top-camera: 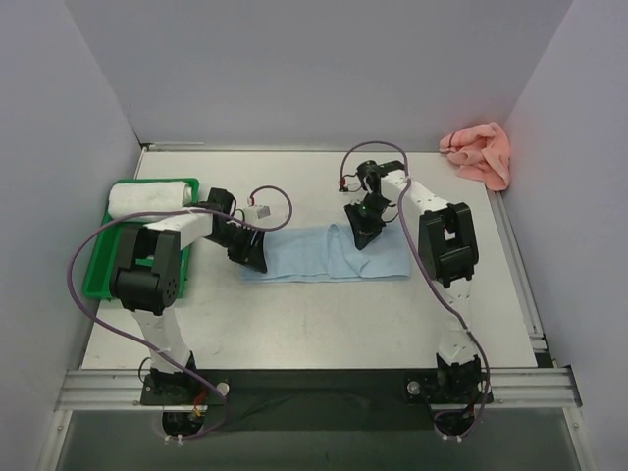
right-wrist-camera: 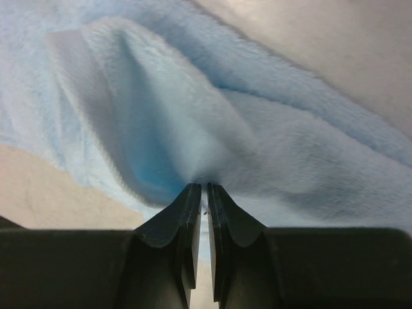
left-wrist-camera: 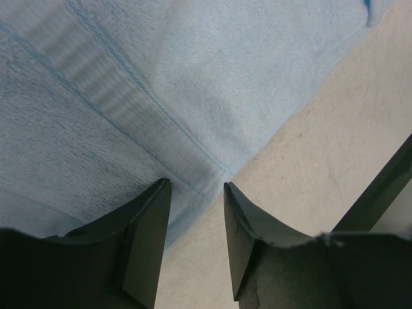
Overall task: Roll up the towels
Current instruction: Fold the towel
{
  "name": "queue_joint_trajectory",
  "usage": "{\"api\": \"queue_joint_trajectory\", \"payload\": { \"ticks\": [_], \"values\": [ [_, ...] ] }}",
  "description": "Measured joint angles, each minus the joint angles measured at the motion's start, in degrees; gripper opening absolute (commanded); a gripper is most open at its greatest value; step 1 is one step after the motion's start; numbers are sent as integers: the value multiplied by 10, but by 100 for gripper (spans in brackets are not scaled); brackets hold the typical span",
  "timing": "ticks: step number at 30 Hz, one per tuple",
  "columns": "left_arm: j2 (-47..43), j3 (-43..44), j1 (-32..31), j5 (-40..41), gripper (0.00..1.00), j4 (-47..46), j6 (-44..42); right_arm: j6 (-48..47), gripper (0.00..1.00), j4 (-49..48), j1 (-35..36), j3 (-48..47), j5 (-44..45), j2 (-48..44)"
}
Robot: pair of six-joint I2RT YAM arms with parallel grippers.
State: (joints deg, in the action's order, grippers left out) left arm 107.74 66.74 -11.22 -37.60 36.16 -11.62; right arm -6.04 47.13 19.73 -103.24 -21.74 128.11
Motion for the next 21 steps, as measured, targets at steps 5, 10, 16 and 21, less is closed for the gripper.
{"api": "queue_joint_trajectory", "payload": {
  "ticks": [5,10,16,21],
  "values": [
    [1,0,0,-1,49,0,0,-2,25,23,13,-18,-51,0],
    [2,0,0,-4,50,0,2,-1,26,46,26,-71,-99,9],
    [2,0,1,-10,52,0,4,6,27,48,41,-107,-141,66],
    [0,1,4,-16,53,2,3,6,34,53,28,-71,-171,52]
  ]
}}
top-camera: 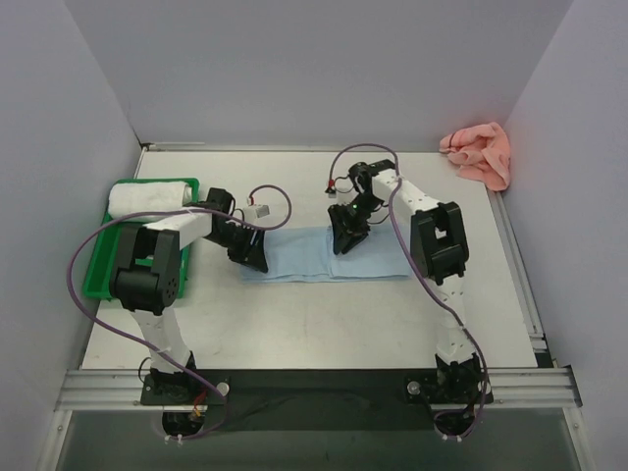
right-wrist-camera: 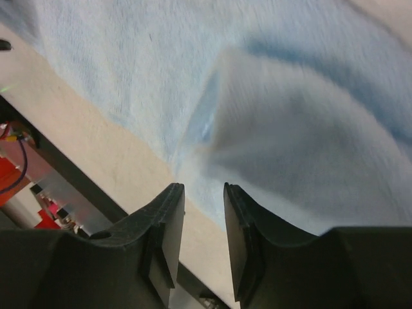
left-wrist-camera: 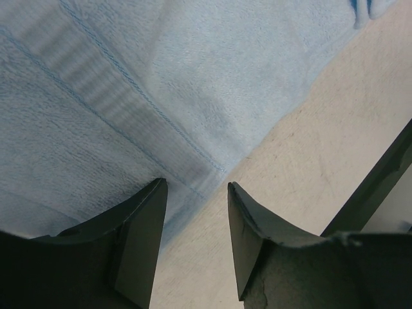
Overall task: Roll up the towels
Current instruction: Fold the towel
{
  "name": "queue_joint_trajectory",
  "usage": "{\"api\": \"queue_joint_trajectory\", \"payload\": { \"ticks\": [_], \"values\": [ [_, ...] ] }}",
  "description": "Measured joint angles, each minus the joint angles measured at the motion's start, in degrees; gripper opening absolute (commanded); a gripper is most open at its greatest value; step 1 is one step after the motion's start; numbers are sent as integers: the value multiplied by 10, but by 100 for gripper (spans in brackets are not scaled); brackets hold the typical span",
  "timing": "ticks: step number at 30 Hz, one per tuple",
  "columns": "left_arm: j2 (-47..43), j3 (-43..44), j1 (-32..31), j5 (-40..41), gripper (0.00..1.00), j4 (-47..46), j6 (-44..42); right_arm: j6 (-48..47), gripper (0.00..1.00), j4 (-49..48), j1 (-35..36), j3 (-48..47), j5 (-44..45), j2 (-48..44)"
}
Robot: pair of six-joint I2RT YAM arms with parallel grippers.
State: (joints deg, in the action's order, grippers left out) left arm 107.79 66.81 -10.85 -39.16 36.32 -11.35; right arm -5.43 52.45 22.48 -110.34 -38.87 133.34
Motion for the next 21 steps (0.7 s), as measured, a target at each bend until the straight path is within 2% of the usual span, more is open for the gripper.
{"api": "queue_joint_trajectory", "payload": {
  "ticks": [3,7,10,13,21],
  "values": [
    [-9,0,2,0,54,1,-4,3,38,5,-47,51,-18,-63],
    [-30,0,2,1,54,1,-11,7,41,2,-155,99,-22,-165],
    [-39,0,2,1,56,1,-13,10,42,0,-233,120,-11,-207],
    [-39,0,2,1,59,1,-13,11,43,-2,-266,138,-2,-197],
    [-39,0,2,4,59,0,-13,24,43,-11,-256,143,-2,-80]
  ]
}}
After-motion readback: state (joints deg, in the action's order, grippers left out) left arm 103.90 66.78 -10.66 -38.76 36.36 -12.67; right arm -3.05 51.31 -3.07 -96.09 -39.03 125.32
